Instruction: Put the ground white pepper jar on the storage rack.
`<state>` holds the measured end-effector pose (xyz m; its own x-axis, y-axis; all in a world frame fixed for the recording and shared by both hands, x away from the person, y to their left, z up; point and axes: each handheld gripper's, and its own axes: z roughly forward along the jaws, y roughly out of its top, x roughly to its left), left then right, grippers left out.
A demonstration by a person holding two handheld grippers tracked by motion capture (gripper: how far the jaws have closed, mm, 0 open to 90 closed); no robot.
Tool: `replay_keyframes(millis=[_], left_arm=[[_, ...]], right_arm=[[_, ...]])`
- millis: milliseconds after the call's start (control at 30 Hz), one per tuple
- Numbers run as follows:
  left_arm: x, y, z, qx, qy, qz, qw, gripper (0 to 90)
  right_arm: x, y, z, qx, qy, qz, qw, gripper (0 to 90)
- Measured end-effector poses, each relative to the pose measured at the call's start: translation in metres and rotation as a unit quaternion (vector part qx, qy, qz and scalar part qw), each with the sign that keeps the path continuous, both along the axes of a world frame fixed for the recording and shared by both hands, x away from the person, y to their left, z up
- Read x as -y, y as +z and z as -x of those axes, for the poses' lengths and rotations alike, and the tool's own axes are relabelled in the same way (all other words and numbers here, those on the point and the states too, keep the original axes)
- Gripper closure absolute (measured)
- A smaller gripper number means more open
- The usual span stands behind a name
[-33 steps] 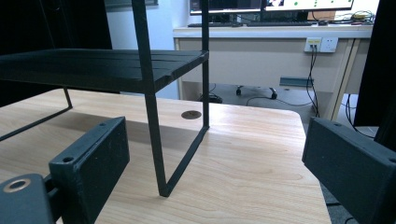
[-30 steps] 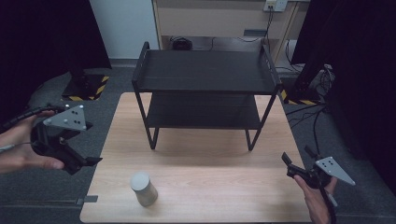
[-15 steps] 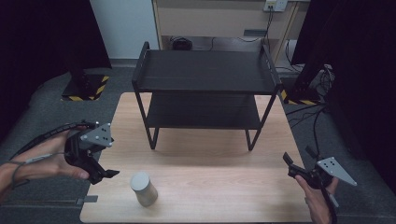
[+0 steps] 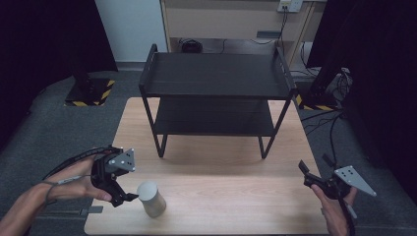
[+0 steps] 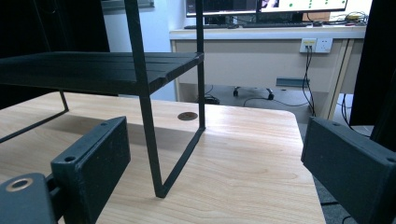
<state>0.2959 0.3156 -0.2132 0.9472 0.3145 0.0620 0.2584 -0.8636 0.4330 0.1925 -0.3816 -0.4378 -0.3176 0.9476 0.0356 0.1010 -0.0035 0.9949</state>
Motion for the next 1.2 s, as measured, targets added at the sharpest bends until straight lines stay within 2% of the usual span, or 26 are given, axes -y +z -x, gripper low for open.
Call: replay_keyframes(millis=[133, 200, 567, 800, 900, 967, 1000, 1033, 1100, 1200], left_arm=[[0.004, -0.011, -0.002, -0.005, -0.003, -0.002, 1.0, 4.6], [0.009, -0.02, -0.004, -0.007, -0.008, -0.009, 0.9999, 4.8], [0.017, -0.046, -0.009, -0.016, -0.019, -0.004, 0.9997, 7.2], [0.021, -0.06, -0.008, -0.007, -0.023, -0.009, 0.9997, 10.9], [0.022, -0.062, -0.009, -0.006, -0.027, -0.013, 0.9995, 14.7], [0.022, -0.063, -0.009, -0.005, -0.033, -0.017, 0.9993, 21.2], [0.022, -0.063, -0.009, -0.005, -0.033, -0.017, 0.9993, 27.5], [0.023, -0.064, -0.011, -0.013, -0.027, -0.018, 0.9994, 27.9], [0.021, -0.064, -0.012, -0.016, -0.03, -0.014, 0.9993, 32.1], [0.019, -0.065, -0.012, -0.018, -0.027, -0.008, 0.9995, 32.6]], right_arm=[[0.0, 0.0, 0.0, 0.0, 0.0, -0.001, 1.0, 7.9], [0.001, -0.001, 0.0, 0.002, -0.001, -0.001, 1.0, 7.9], [0.001, -0.001, 0.001, 0.001, -0.002, -0.004, 1.0, 7.9], [0.002, -0.001, 0.001, 0.002, -0.004, -0.005, 1.0, 7.9], [0.002, -0.001, 0.001, 0.003, -0.004, -0.004, 1.0, 7.9], [0.002, -0.001, 0.001, 0.003, -0.004, -0.004, 1.0, 7.9], [0.002, -0.001, 0.001, 0.003, -0.004, -0.004, 1.0, 7.9], [0.002, -0.001, 0.001, 0.002, -0.004, -0.005, 1.0, 7.9], [0.002, -0.001, 0.001, 0.002, -0.004, -0.004, 1.0, 8.0], [0.002, -0.001, 0.001, 0.002, -0.004, -0.005, 1.0, 8.0]])
